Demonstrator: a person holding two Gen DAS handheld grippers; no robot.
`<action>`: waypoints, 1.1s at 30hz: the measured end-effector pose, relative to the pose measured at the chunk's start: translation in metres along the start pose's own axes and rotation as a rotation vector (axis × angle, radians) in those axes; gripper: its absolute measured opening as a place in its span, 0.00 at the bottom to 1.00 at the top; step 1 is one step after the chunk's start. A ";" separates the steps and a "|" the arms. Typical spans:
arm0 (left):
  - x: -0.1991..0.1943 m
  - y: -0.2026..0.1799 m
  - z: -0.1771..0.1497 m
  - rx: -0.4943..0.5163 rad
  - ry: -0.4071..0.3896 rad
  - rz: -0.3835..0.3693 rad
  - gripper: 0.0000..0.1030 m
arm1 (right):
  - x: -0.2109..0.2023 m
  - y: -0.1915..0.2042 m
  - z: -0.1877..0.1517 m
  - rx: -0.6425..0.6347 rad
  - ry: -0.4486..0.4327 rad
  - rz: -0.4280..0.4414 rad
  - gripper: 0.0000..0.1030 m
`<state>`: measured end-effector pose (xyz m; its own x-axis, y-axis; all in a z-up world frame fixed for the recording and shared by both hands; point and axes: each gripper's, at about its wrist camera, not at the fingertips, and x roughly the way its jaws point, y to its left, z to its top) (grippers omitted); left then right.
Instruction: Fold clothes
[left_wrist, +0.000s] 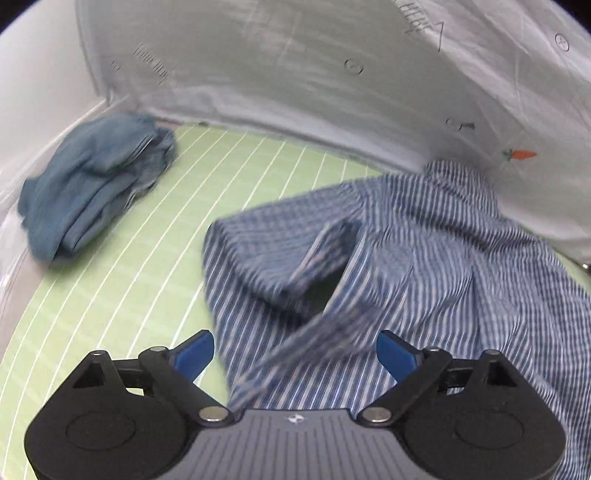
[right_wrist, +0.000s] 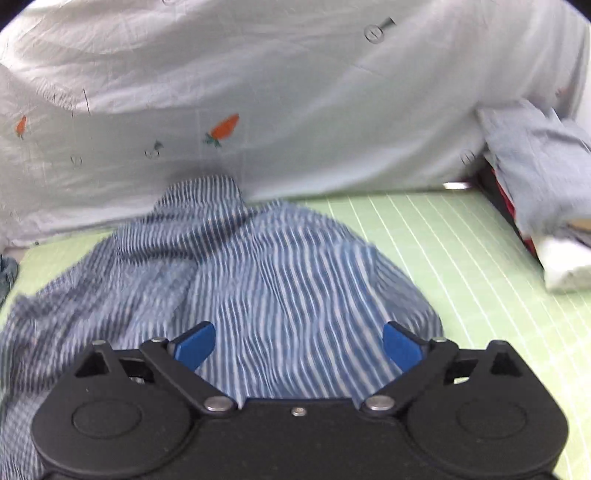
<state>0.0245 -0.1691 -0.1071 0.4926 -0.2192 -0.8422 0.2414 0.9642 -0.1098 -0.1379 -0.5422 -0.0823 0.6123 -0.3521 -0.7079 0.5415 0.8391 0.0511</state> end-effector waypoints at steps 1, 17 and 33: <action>-0.004 0.009 -0.018 -0.012 0.029 0.020 0.92 | -0.007 -0.005 -0.020 -0.003 0.033 -0.015 0.95; -0.023 0.084 -0.148 -0.074 0.128 0.133 0.92 | -0.052 -0.052 -0.169 0.071 0.234 -0.123 0.92; -0.018 0.084 -0.147 0.004 0.081 0.117 0.26 | -0.044 -0.056 -0.163 0.079 0.177 -0.123 0.64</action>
<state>-0.0870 -0.0627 -0.1791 0.4482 -0.0920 -0.8892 0.1896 0.9819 -0.0061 -0.2896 -0.5063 -0.1688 0.4321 -0.3657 -0.8244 0.6533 0.7571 0.0066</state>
